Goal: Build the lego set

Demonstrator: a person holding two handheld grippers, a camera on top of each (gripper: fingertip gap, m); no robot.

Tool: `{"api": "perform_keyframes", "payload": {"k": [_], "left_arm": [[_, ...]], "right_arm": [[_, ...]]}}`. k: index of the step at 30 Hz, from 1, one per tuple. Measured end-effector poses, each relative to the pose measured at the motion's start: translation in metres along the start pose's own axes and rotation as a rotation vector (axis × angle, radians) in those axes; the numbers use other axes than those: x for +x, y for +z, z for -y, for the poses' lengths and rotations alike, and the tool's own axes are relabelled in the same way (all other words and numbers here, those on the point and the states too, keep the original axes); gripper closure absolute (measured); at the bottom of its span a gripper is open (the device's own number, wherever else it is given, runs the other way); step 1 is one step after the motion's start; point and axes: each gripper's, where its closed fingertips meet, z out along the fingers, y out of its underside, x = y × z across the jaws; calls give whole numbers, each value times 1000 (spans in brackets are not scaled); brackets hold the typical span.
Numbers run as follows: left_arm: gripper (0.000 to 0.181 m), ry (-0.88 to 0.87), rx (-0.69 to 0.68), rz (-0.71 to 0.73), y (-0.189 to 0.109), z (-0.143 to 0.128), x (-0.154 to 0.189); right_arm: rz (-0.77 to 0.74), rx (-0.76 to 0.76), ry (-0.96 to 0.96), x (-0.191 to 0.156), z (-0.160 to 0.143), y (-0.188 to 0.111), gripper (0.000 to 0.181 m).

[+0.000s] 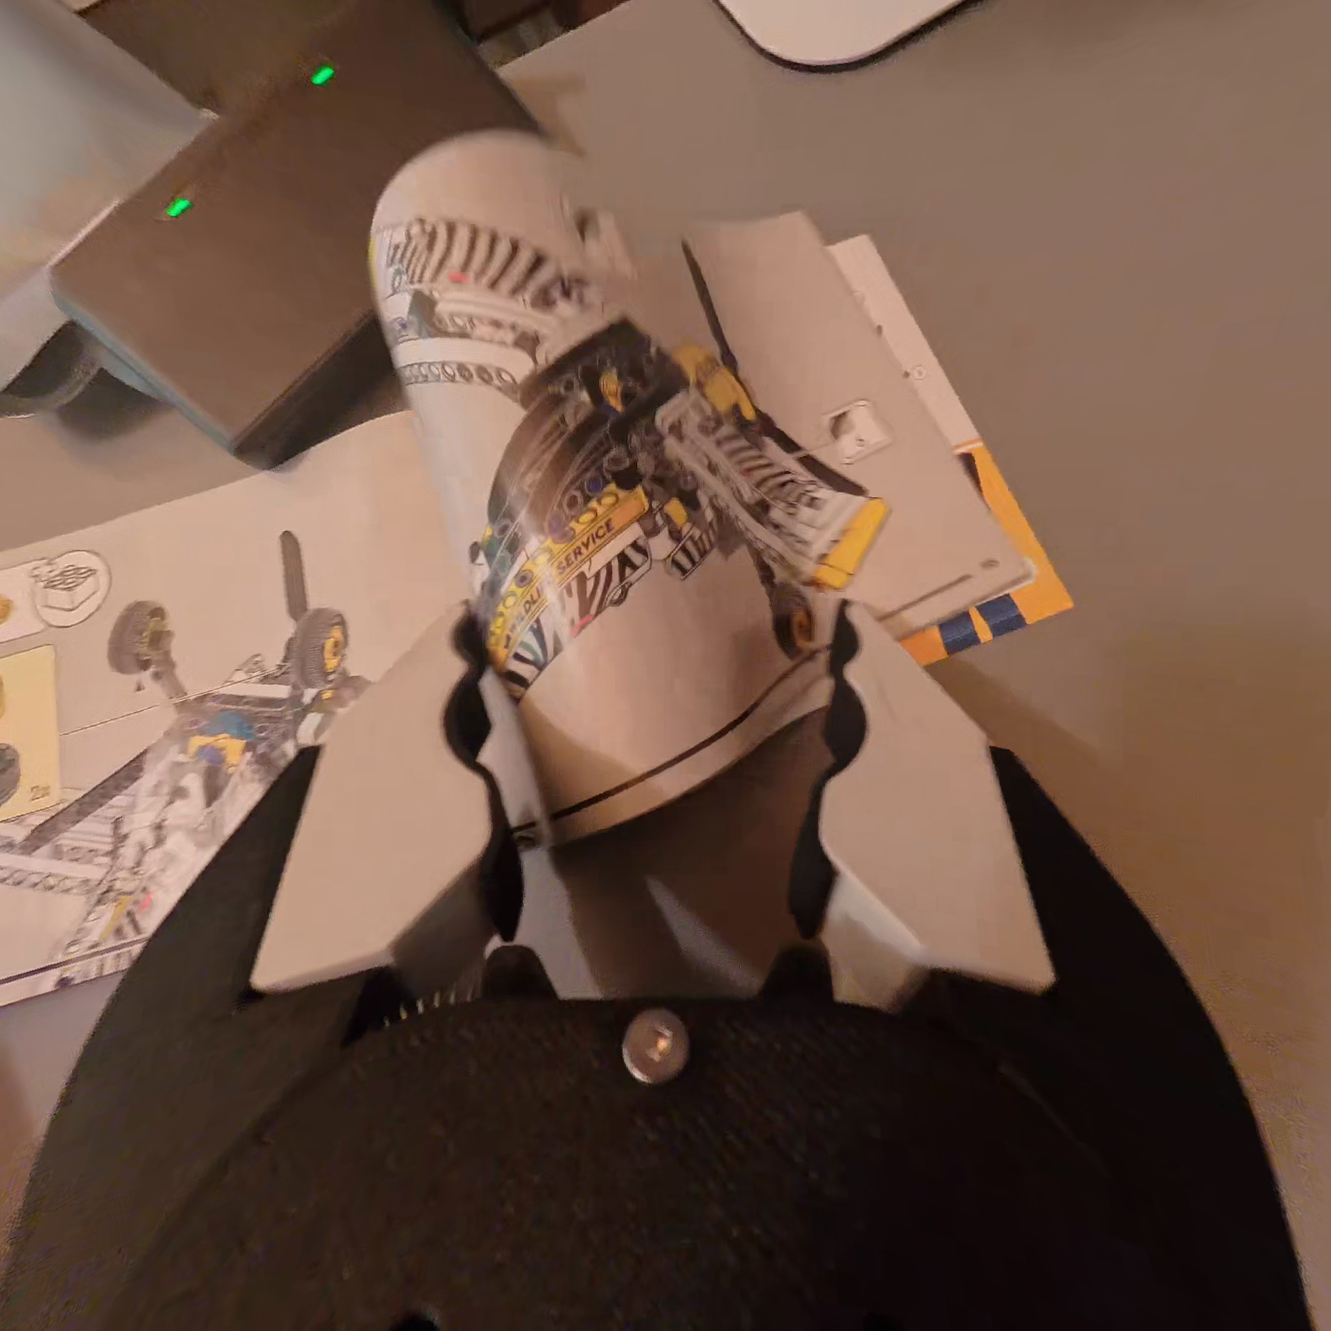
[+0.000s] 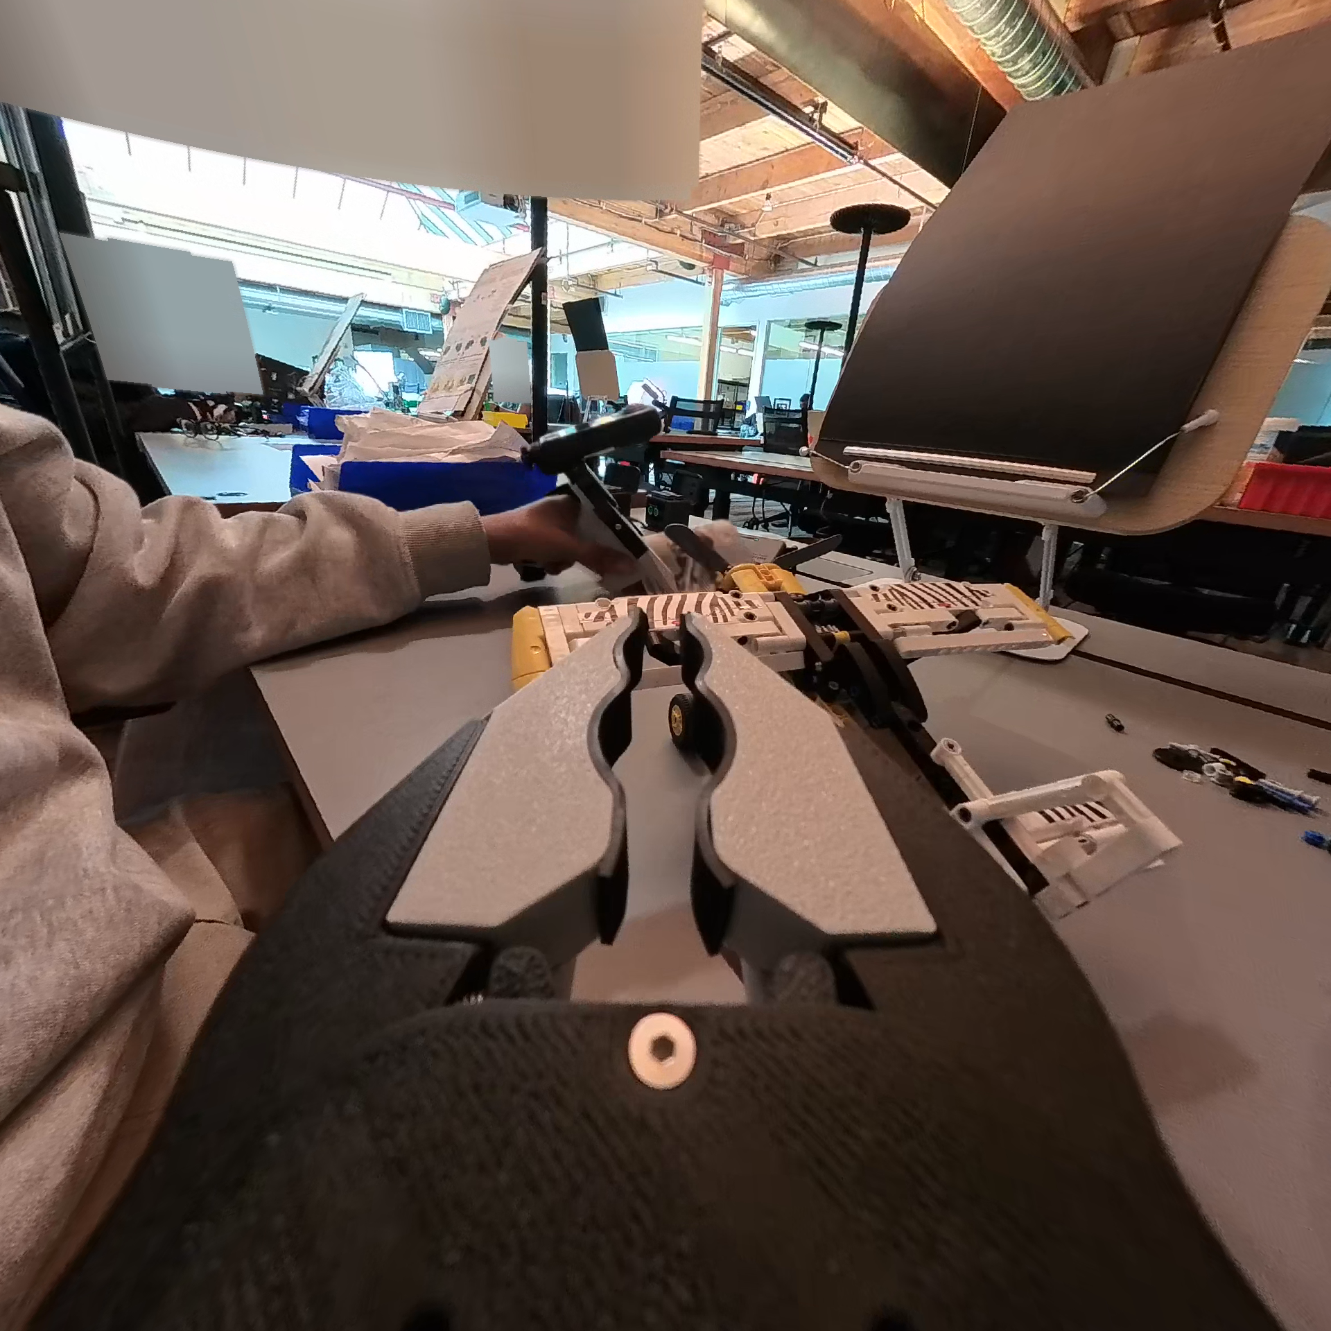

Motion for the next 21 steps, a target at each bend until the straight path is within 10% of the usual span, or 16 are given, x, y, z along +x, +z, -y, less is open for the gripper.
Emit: {"api": "perform_keyframes", "payload": {"k": [3,7,16,21], "left_arm": [[157,18,22,31,-5,1,-13],[178,-78,80,-106,-19,1,-1],[162,-929,499,-1226,-154,21,103],[148,-1031,515,-1131,-160,-23,101]], "right_arm": [[0,-3,3,0,0,0,174],[-4,2,1,1,0,0,174],[-9,9,5,2,1,-1,173],[-8,4,9,2,0,0,173]]}}
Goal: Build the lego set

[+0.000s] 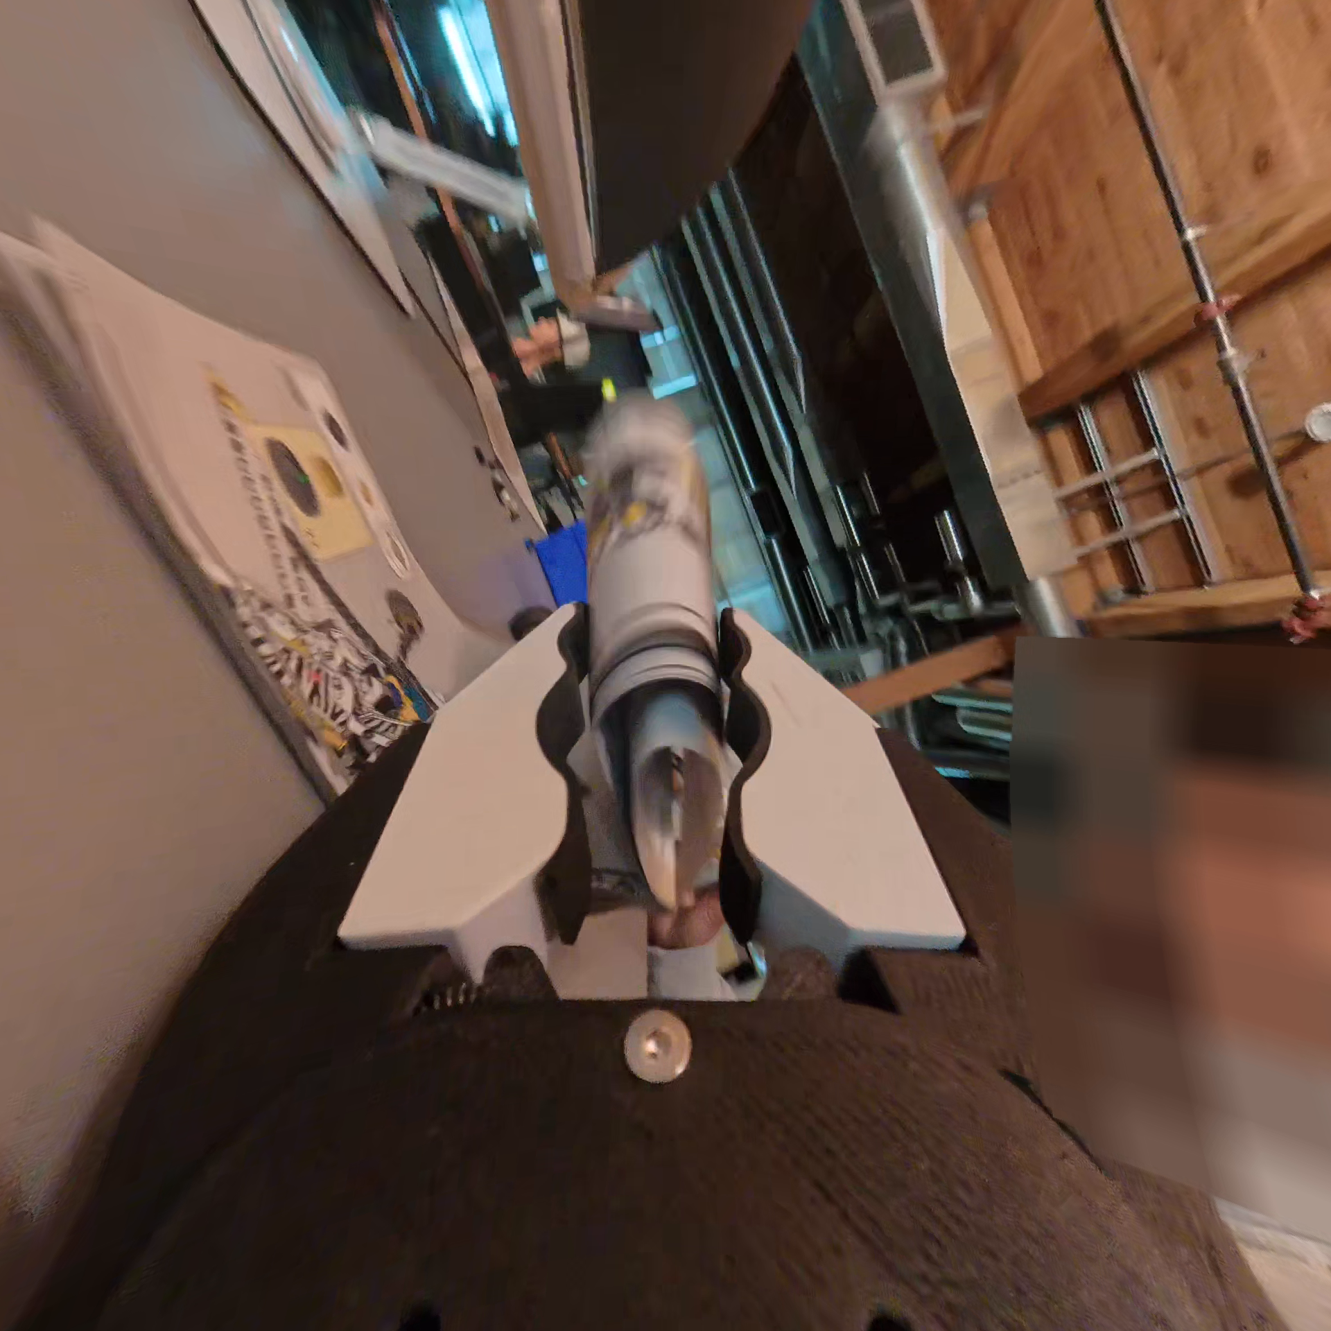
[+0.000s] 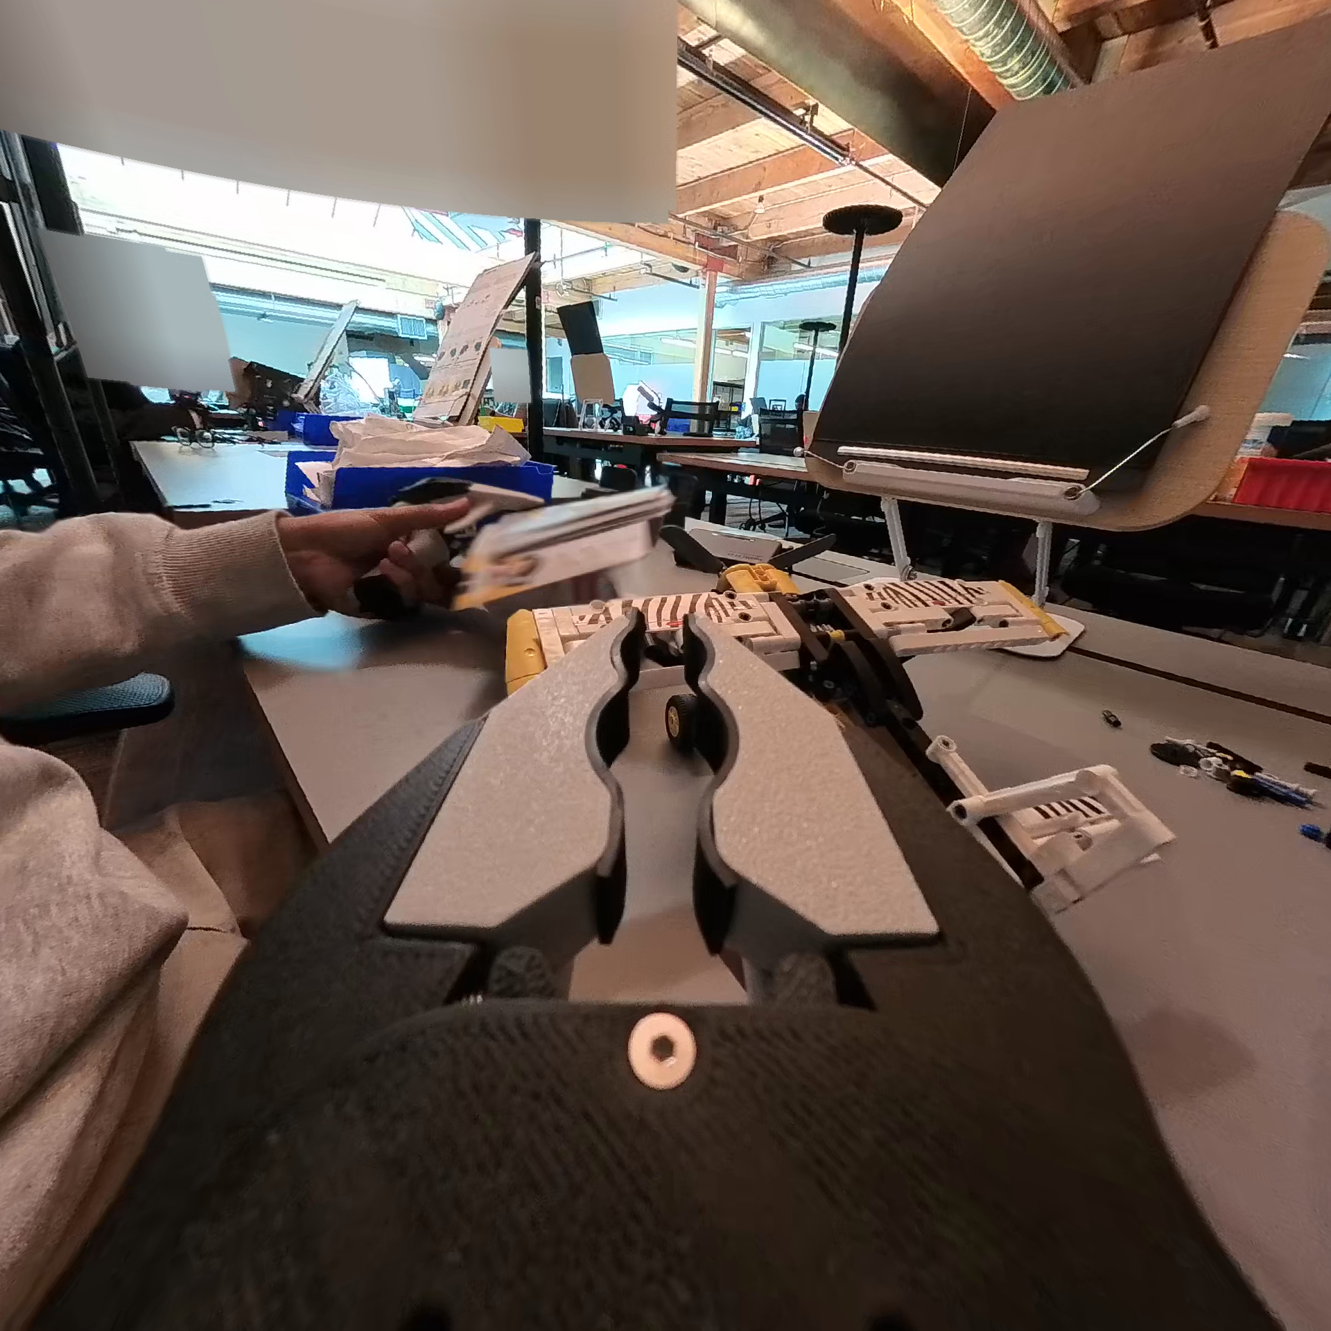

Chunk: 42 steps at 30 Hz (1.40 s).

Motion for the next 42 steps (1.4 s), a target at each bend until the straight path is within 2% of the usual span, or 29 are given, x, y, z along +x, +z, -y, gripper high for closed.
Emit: {"api": "perform_keyframes", "payload": {"k": [4,6,10,12,13,15,17,19,21,23,25,28,31,32,34,35,36,38,40,42], "left_arm": [[149,207,222,174,-52,54,-5],[153,329,171,180,-58,48,13],[148,556,-86,176,-43,-5,38],[147,632,-327,123,-38,-51,44],[141,670,-451,150,-41,-70,38],[119,826,-656,237,-55,-99,22],[94,1064,-833,282,-72,-124,12],[78,1296,-888,331,-75,-142,10],[79,1383,-997,368,-76,-173,2],[52,1437,-1167,386,-85,-208,-15],[42,1463,-1212,372,-87,-227,-22],[48,1445,-1181,423,-81,-234,-30],[73,1549,-1185,509,-80,-233,-37],[82,1563,-1186,486,-78,-237,-32],[125,1500,-1161,401,-72,-247,-16],[157,1450,-1128,352,-67,-250,-4],[181,1403,-1083,309,-61,-250,8],[181,1304,-967,325,-47,-234,24],[181,1228,-922,344,-40,-219,29],[181,1178,-905,294,-36,-215,34]], "right_arm": [[-2,0,0,0,0,0,172],[-4,-2,1,1,0,0,172],[-10,-11,-3,1,-1,1,171],[-9,-13,-4,1,-2,2,171],[-9,-13,-3,1,-2,2,171],[-9,-9,-4,1,-1,1,172],[-9,-8,-3,1,-1,1,172],[-9,-13,-1,1,-2,2,171],[-10,-14,-5,1,-2,3,172],[-10,-19,-7,1,-3,3,171],[-11,-13,-10,1,-2,3,172],[-15,1,-9,1,0,1,171],[-14,7,-5,1,1,0,171],[-14,8,-6,1,1,0,171],[-14,12,-8,1,2,0,171],[-15,16,-8,1,2,-1,171],[-16,19,-9,1,3,-1,171],[-19,28,-8,2,4,-2,171],[-21,34,-6,2,5,-3,171],[-21,39,-4,3,5,-3,170]]}}
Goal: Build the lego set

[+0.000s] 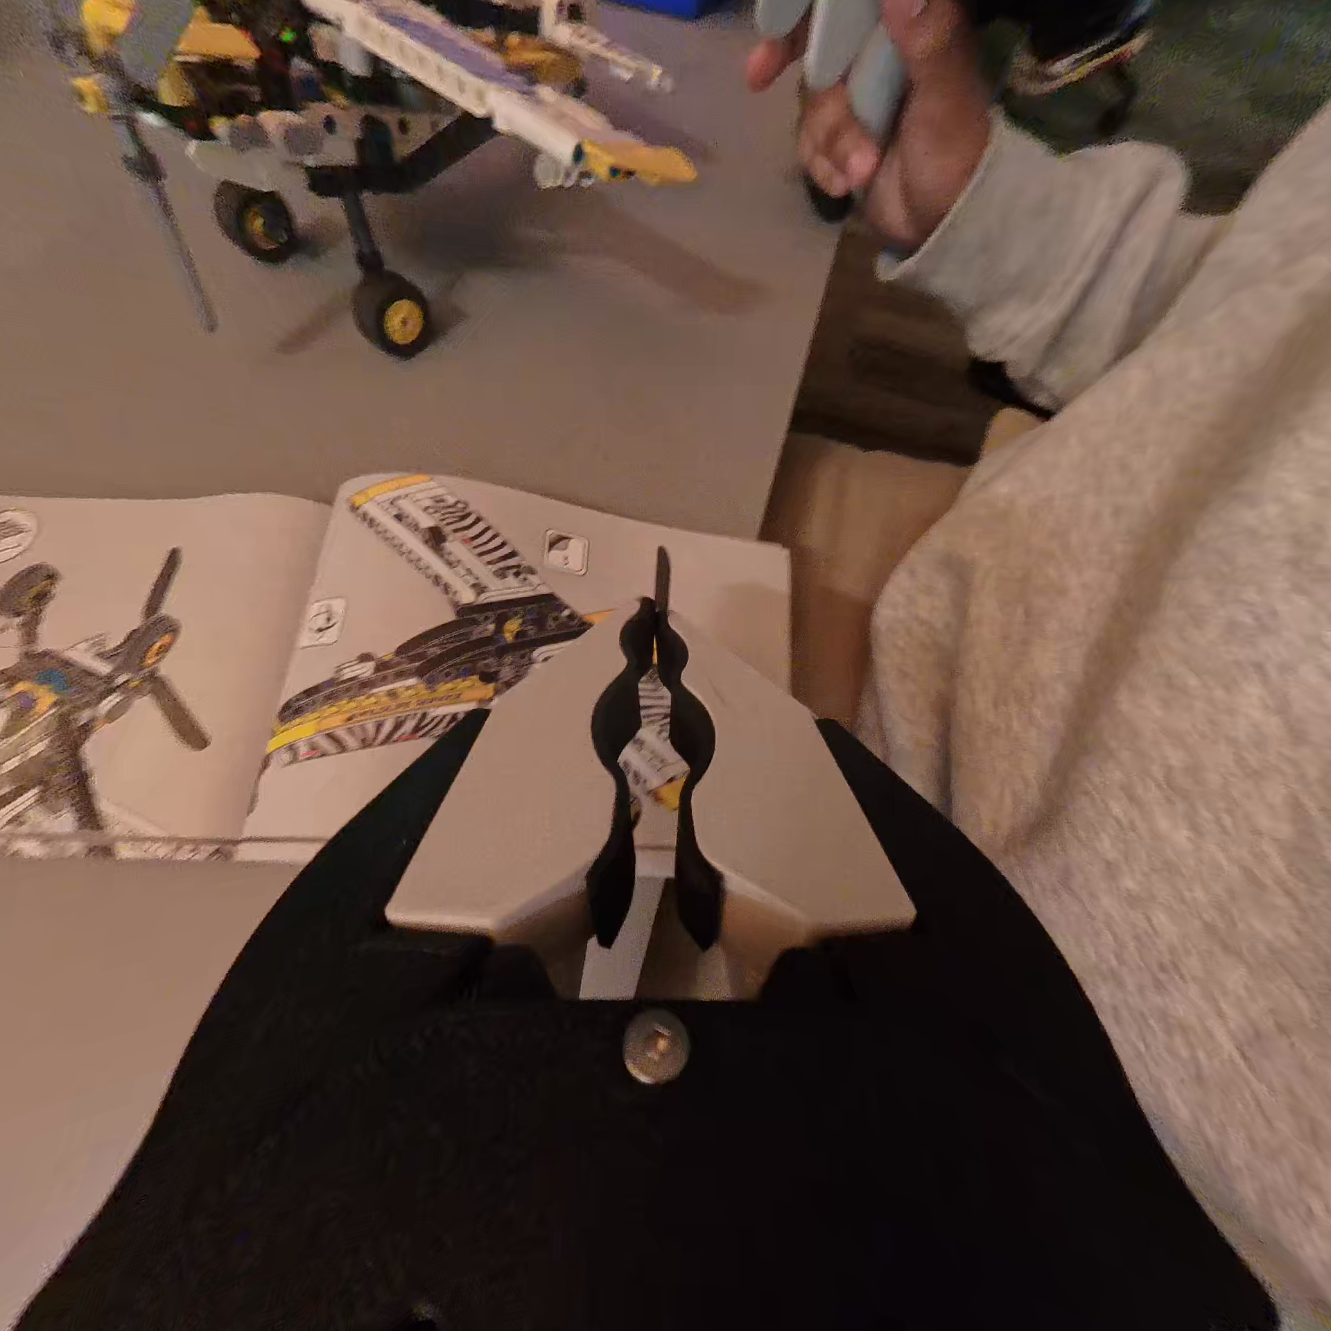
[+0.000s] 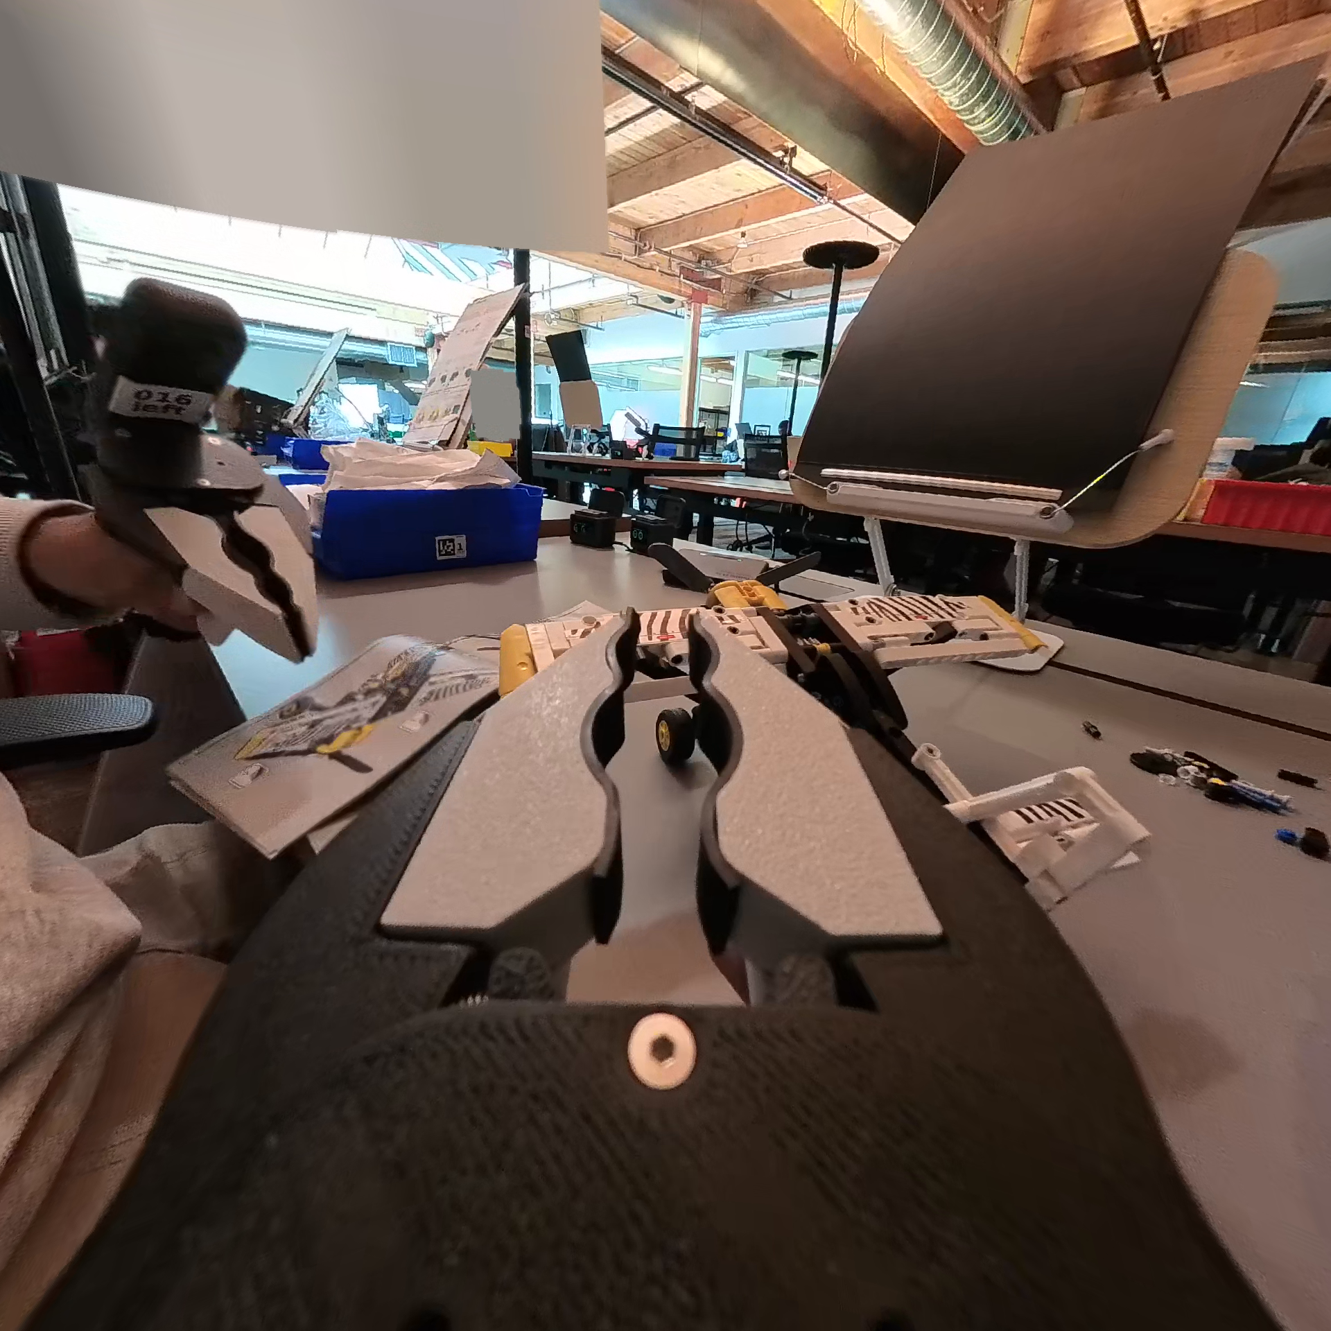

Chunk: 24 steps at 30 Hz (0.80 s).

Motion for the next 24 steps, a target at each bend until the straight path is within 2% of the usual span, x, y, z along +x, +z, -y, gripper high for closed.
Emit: {"api": "perform_keyframes", "payload": {"k": [2,3,4,7,10,12,14,18,20,21,24], "left_arm": [[175,7,2,-125,1,-3,16],[149,26,-29,-168,3,-11,25],[134,64,-76,-168,7,-22,28],[88,295,-190,-59,8,-58,29],[85,384,-201,19,2,-72,27],[117,426,-224,188,0,-76,4],[122,502,-271,246,3,-82,-1],[154,553,-217,298,4,-69,1],[167,488,-214,265,4,-64,4],[180,437,-195,272,2,-57,2],[181,259,-44,206,-7,-22,4]], "right_arm": [[-4,7,1,1,1,-1,169],[-7,12,3,1,2,-2,169],[-9,16,5,1,2,-2,169],[-8,23,10,1,3,-3,168],[-9,24,11,1,3,-3,168],[-8,19,14,1,3,-3,167],[-7,11,16,2,1,-2,167],[-1,-5,21,1,-1,1,167],[2,-6,21,1,-1,1,167],[3,-8,21,1,-1,2,167],[1,-12,17,1,-2,2,167]]}}
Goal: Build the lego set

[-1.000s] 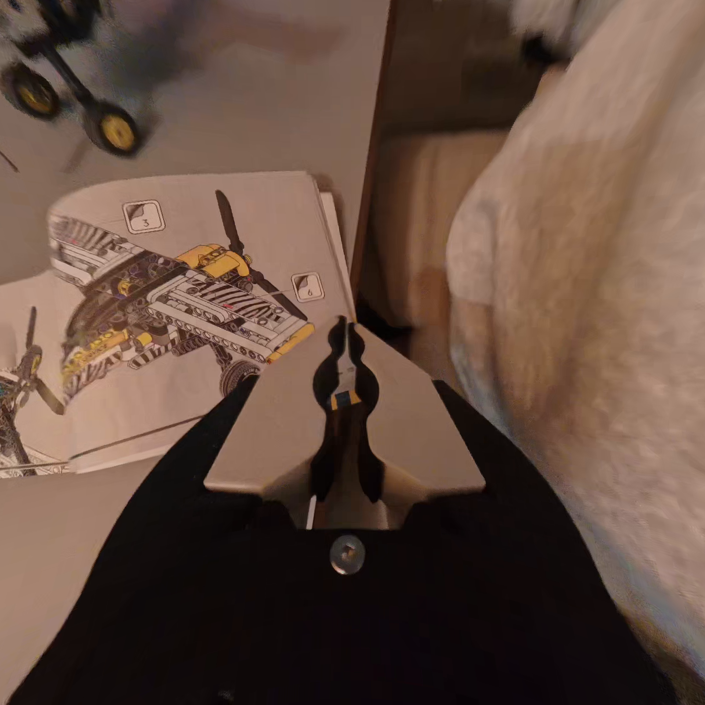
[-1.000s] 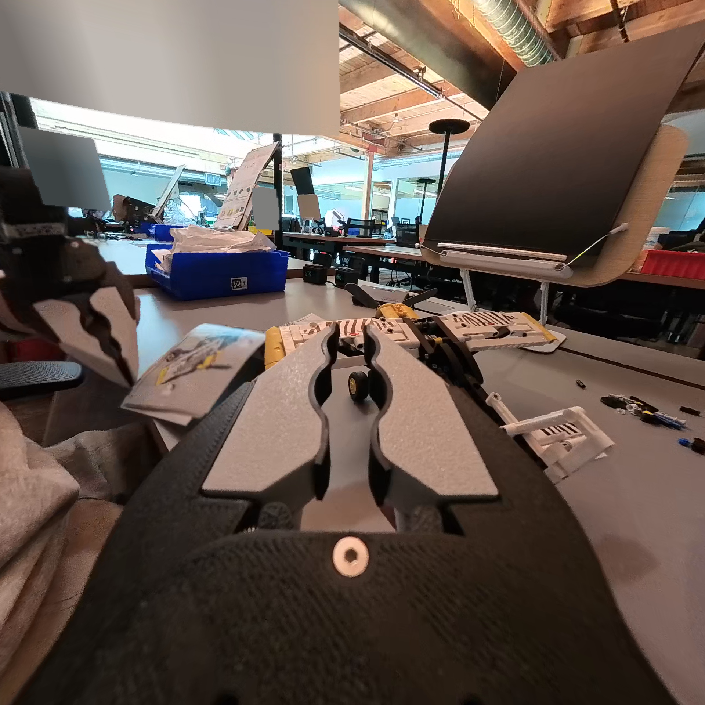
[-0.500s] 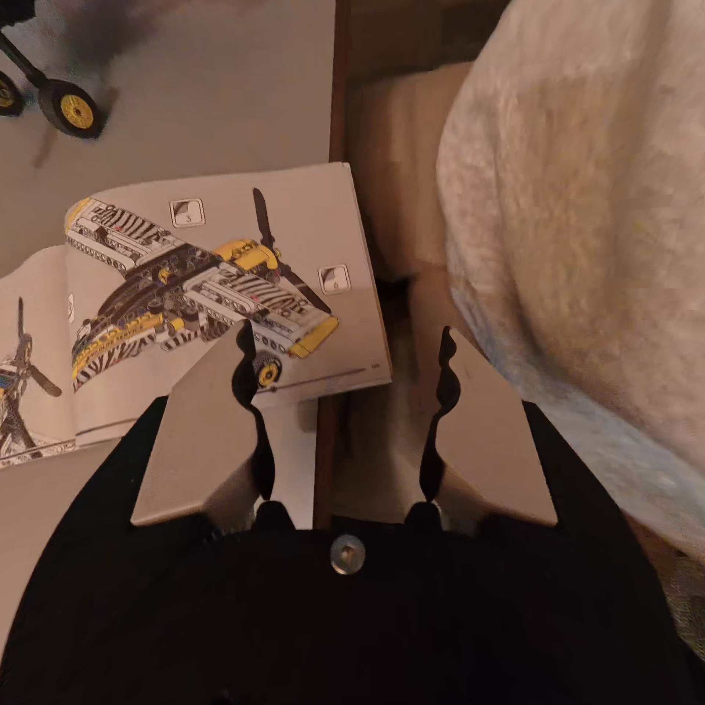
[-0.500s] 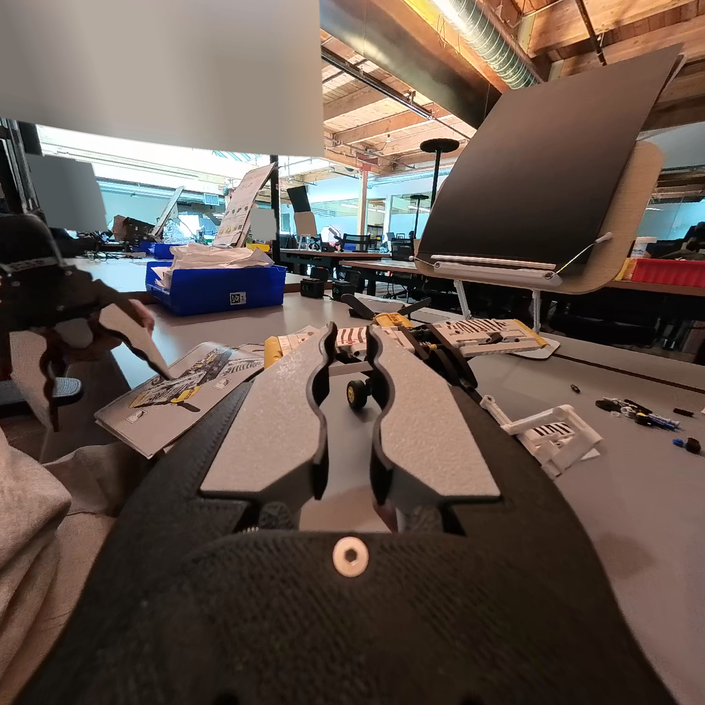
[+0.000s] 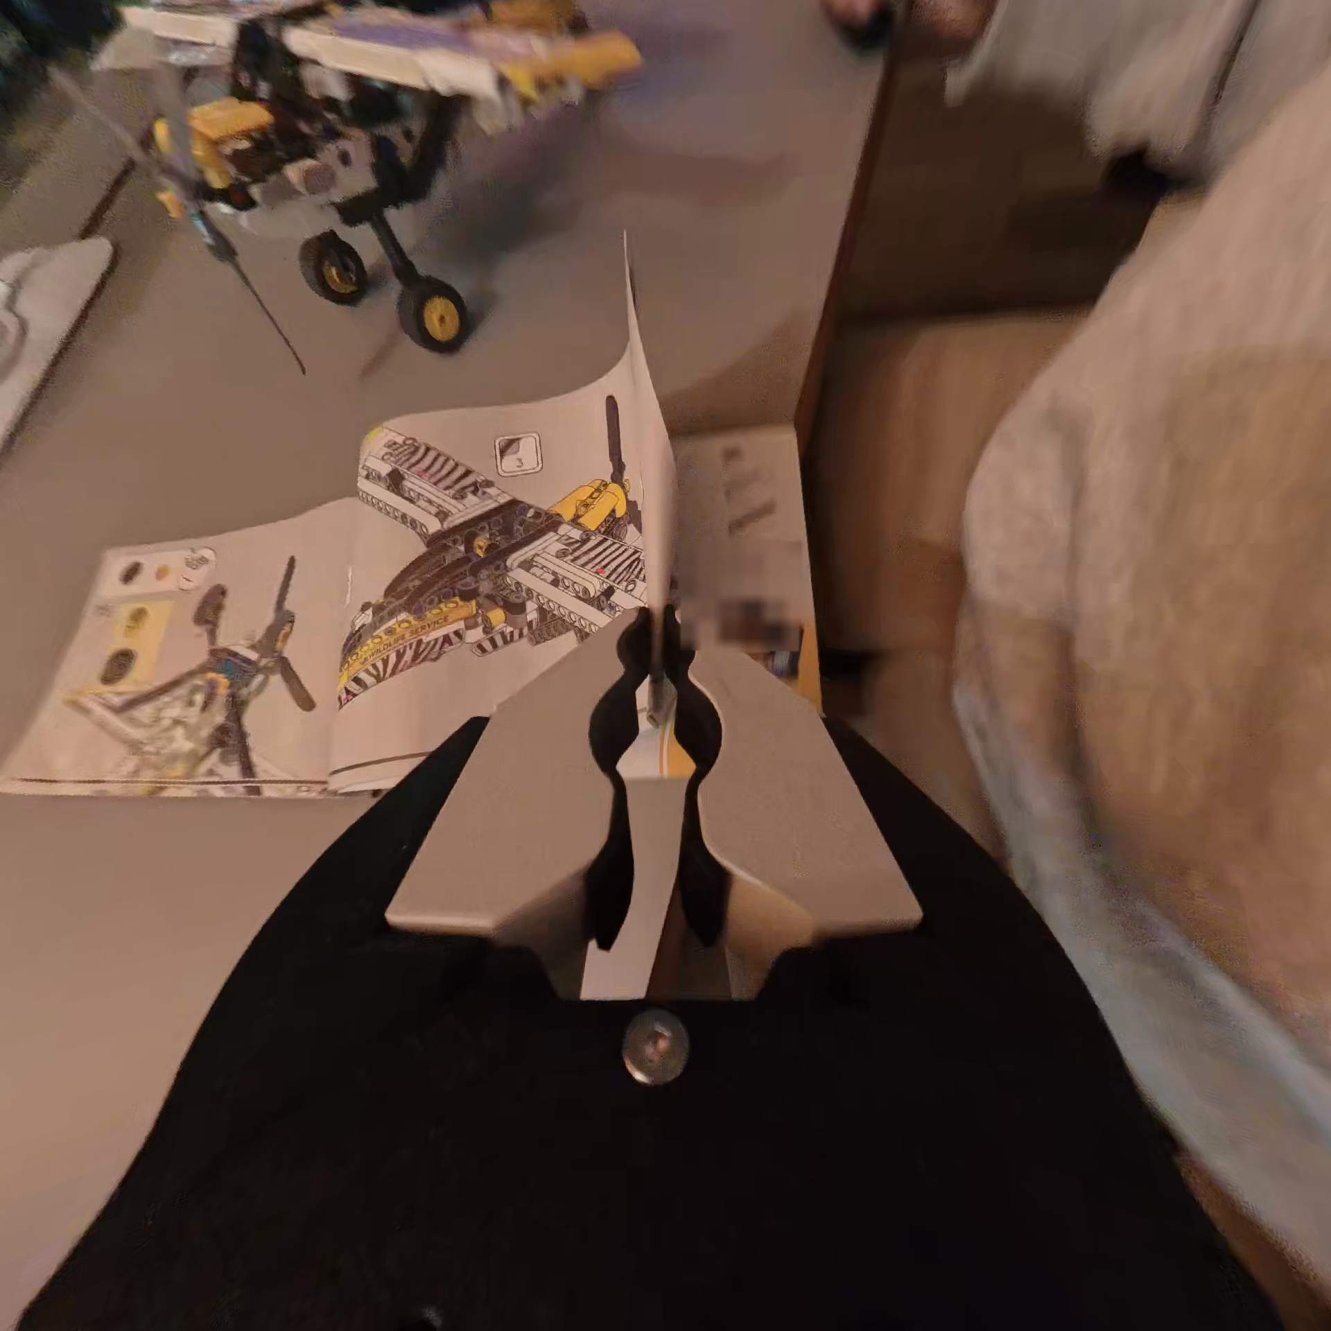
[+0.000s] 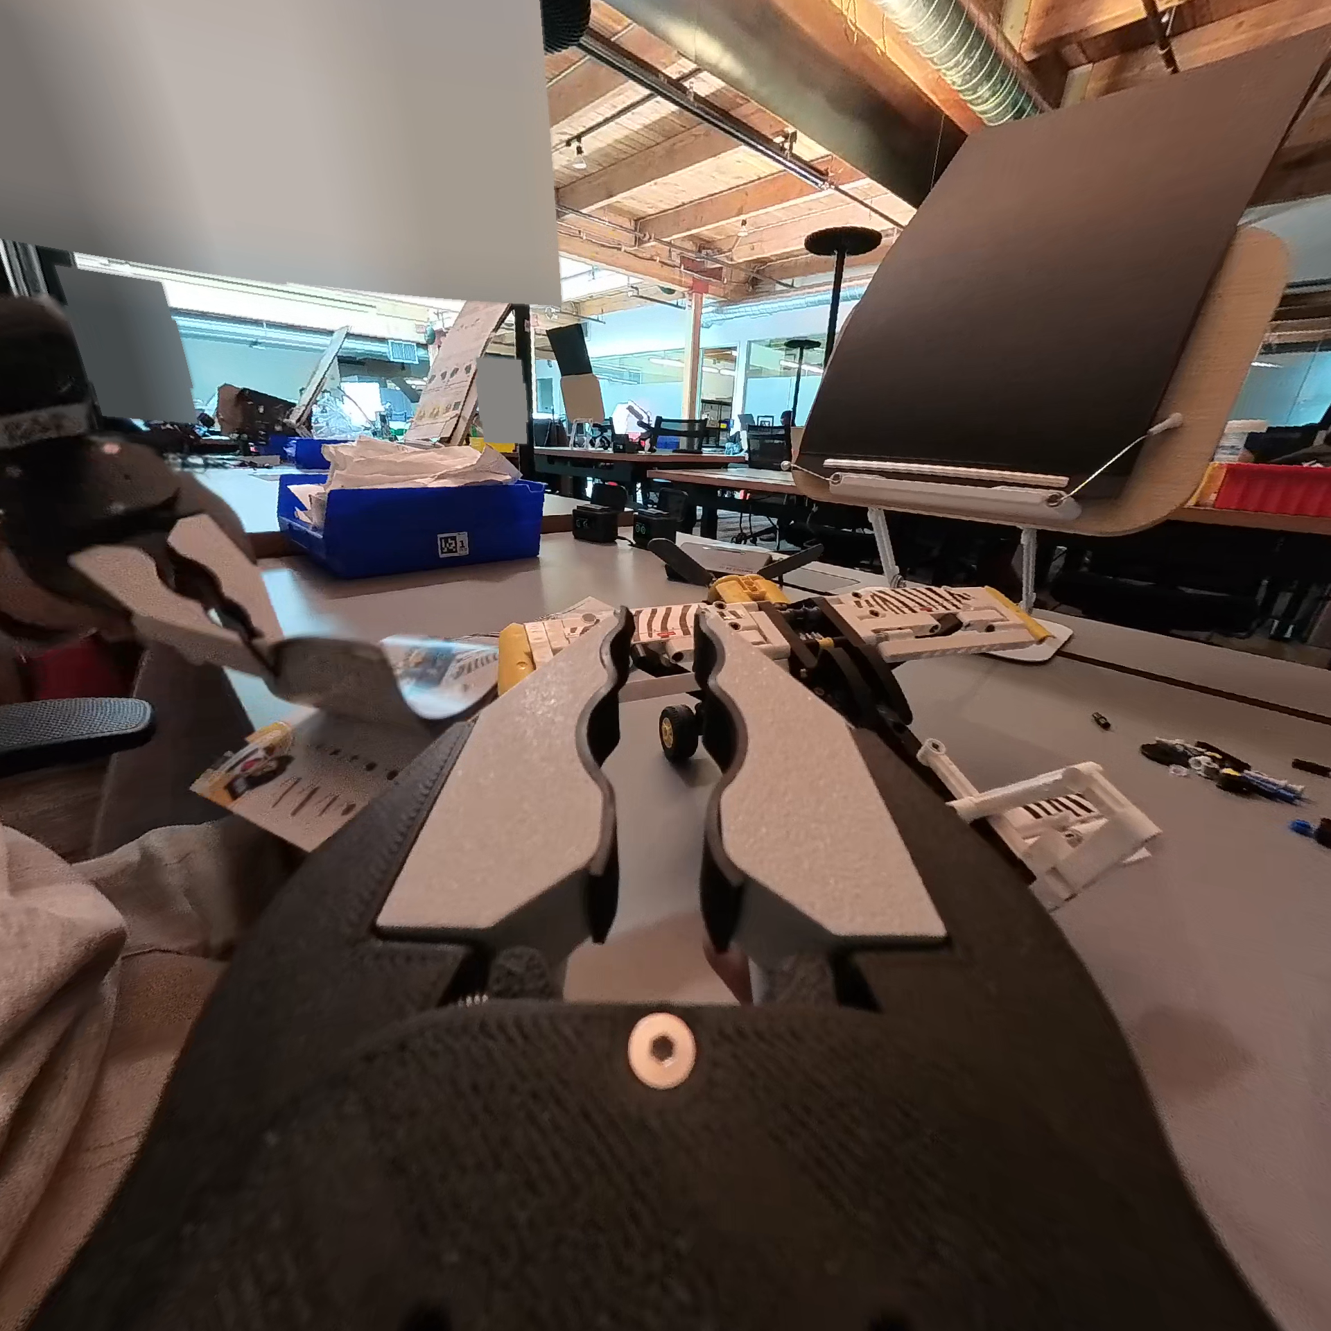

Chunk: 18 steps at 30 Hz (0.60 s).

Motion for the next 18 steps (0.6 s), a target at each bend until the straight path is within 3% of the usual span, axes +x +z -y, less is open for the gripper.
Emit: {"api": "perform_keyframes", "payload": {"k": [5,10,15,18], "left_arm": [[181,-284,172,-24,-20,35,-35],[181,-545,377,46,-53,57,-123],[181,-679,379,162,-48,14,-235],[181,-795,356,168,-35,-21,-279]], "right_arm": [[0,-5,-1,0,-1,1,166],[-1,-10,-5,0,-1,1,166],[-2,-18,-9,-1,-3,2,166],[-4,-18,-9,-1,-3,2,166]]}}
